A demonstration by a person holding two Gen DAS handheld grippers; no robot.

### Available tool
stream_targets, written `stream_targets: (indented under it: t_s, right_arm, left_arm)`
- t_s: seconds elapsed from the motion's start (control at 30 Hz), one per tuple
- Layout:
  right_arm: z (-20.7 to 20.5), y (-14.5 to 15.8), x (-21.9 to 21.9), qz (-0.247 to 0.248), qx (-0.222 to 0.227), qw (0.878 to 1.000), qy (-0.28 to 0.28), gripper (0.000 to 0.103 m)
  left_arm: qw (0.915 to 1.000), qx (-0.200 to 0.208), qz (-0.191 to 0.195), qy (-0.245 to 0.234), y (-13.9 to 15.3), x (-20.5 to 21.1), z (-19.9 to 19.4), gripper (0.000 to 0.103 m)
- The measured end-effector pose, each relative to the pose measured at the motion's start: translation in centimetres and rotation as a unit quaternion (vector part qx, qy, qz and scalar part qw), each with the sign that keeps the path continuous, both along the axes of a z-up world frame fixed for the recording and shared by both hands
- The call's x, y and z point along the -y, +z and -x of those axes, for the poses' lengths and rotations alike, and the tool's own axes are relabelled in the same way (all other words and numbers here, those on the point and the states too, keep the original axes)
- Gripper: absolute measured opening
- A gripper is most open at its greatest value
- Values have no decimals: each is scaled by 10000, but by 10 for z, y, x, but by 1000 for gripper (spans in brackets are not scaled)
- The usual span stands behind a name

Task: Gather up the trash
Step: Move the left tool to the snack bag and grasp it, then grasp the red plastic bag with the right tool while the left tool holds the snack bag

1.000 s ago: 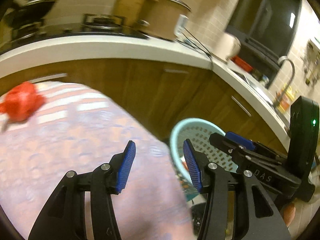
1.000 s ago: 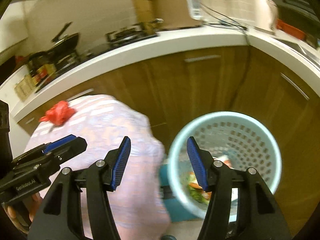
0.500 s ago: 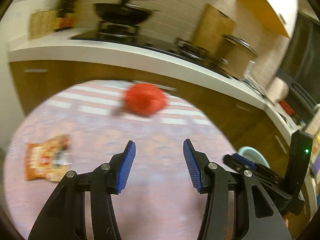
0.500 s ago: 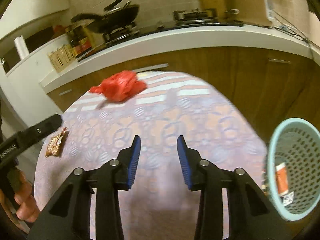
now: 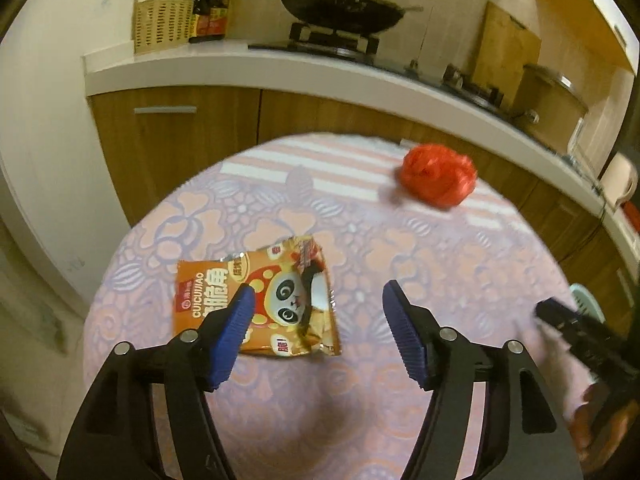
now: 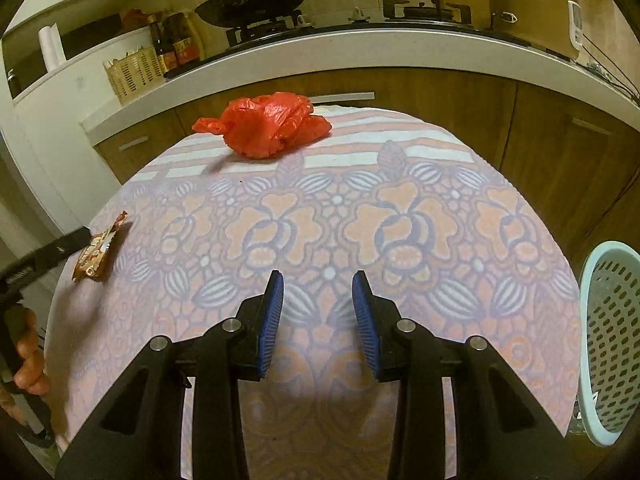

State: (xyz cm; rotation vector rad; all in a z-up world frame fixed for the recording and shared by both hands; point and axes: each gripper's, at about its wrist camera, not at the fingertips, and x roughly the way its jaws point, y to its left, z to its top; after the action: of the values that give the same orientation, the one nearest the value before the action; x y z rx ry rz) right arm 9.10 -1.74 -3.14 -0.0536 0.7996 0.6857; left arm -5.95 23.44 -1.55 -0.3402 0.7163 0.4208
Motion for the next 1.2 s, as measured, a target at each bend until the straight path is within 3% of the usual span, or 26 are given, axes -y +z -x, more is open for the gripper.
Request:
stream_targets:
  t_s: [0.17,0.43,0.57,0.7,0.93,1.07,1.2]
  right_arm:
    - [0,0,-1,23,11,10000,52,33]
    - [0,-2,-1,8,-16,9999,113,33]
    - [1,-2,-2,30,7,9999,121,33]
    - [5,2,-4,105,77,9998,142,33]
    - [2,49,-26,18,326,9982,502,33]
    - [-18,66,-51,85,457,9976,509,34]
    - [-51,69,-77,-3,303,9986,440,60]
  left_arm:
    - [9982,-467,-317,206,-22,-2,-12,64]
    - [9988,-334,-170,316,-24,-12,-4,47]
    - [9994,-270,-38,193,-25,-12,-5,8]
    - [9997,-197,117,65,-19,-11,-4,7]
    - [9981,309,-248,-470,34,31,-19,7]
    - [9960,430,-360,-702,38,44,-46,7]
    - [9948,645,-123,-778,21,38,-62,7]
